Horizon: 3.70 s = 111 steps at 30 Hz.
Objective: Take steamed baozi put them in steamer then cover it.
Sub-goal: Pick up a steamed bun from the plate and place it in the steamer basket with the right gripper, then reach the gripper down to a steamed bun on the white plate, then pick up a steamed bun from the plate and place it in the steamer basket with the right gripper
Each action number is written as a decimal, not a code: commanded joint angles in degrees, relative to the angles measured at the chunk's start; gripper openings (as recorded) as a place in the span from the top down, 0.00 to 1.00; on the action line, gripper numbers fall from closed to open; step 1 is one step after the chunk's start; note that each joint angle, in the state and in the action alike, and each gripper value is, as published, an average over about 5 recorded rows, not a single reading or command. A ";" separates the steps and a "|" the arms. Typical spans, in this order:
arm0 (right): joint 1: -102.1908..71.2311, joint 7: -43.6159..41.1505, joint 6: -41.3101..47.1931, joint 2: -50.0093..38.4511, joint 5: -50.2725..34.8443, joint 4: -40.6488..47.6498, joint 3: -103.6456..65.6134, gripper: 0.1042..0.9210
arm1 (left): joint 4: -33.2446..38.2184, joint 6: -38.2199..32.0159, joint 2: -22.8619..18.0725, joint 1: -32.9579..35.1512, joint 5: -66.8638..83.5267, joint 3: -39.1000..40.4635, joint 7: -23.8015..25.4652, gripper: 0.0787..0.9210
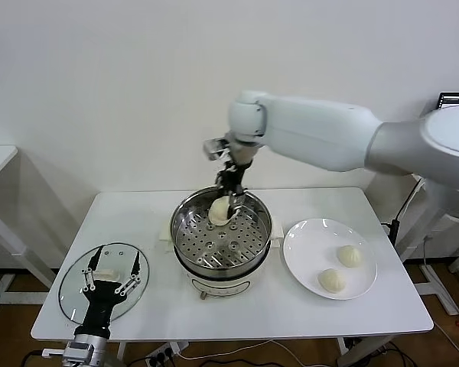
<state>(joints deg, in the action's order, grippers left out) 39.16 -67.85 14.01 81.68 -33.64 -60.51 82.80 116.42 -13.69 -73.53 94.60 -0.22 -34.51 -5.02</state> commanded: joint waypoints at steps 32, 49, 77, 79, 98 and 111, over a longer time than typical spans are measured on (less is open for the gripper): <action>-3.53 11.16 3.36 0.37 0.20 -3.25 0.26 0.12 | 0.02 -0.88 -0.05 0.12 0.01 -0.17 -0.26 0.12; 3.55 -7.87 -8.40 -41.54 15.32 -18.13 -2.04 0.12 | 0.28 -0.73 0.07 0.25 -0.52 0.73 -0.17 0.12; -34.66 0.07 -9.37 -44.01 30.70 -10.13 -21.95 0.12 | -0.63 -1.20 -0.68 0.71 -2.14 -0.11 -0.36 0.12; -35.47 0.24 -9.24 -43.54 31.23 -9.60 -22.70 0.12 | -0.68 -1.29 -0.68 0.77 -2.23 -0.21 -0.40 0.12; -29.95 -0.08 -9.27 -41.71 29.62 -9.91 -22.38 0.33 | -0.42 -1.39 -0.65 0.52 -2.17 -0.34 -0.58 0.12; -5.35 -7.91 -30.97 -31.04 32.54 -13.47 -21.83 0.33 | 0.24 -1.56 -0.07 0.74 -2.09 0.03 -0.69 0.12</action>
<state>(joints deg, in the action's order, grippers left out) 20.47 -72.45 -4.49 44.50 -2.45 -72.82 60.28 116.50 -15.21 -73.63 95.32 -2.28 -34.44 -5.69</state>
